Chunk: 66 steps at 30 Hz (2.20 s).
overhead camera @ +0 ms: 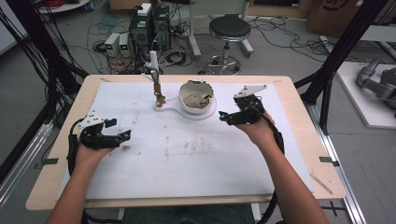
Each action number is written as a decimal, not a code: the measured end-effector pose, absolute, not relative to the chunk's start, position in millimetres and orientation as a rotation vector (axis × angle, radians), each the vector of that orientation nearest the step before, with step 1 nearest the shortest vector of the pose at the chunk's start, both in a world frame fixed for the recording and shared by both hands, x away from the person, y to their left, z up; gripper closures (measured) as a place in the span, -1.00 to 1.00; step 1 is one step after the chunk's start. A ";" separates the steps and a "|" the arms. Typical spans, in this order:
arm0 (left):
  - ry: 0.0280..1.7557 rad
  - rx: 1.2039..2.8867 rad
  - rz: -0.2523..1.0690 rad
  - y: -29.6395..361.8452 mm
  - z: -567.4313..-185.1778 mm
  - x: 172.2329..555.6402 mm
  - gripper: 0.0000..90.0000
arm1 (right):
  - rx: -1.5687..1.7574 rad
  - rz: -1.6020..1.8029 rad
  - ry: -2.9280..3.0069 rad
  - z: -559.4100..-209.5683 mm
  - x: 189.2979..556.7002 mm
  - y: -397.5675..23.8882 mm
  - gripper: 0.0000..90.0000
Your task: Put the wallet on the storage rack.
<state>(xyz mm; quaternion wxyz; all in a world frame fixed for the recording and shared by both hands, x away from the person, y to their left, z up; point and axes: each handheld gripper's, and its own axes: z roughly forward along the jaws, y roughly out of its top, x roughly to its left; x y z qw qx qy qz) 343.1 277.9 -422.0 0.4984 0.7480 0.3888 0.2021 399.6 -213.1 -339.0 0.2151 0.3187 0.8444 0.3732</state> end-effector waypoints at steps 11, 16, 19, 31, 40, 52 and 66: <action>0.941 1.795 0.494 278.5 -421.6 343.6 -0.62 | 0.924 1.149 2.251 -356.2 376.8 -252.4 -0.59; 0.942 1.797 0.491 278.1 -422.0 343.9 -0.62 | 0.951 1.153 2.235 -366.4 371.4 -264.9 -0.59; 0.936 1.804 0.495 277.5 -422.1 343.9 -0.62 | 0.970 1.160 2.220 -375.0 369.5 -273.9 -0.59; 0.932 1.812 0.484 274.1 -425.5 346.9 -0.62 | 1.073 1.161 2.175 -413.3 370.4 -305.4 -0.59; 0.935 1.810 0.475 272.8 -425.3 346.2 -0.62 | 1.161 1.125 2.170 -422.6 369.5 -315.9 -0.59; 0.934 1.818 0.481 269.3 -426.1 349.3 -0.62 | 1.167 1.119 2.155 -422.4 369.2 -320.8 -0.59; 0.933 1.818 0.483 269.7 -425.8 348.7 -0.62 | 1.174 1.118 2.134 -425.0 366.5 -325.2 -0.59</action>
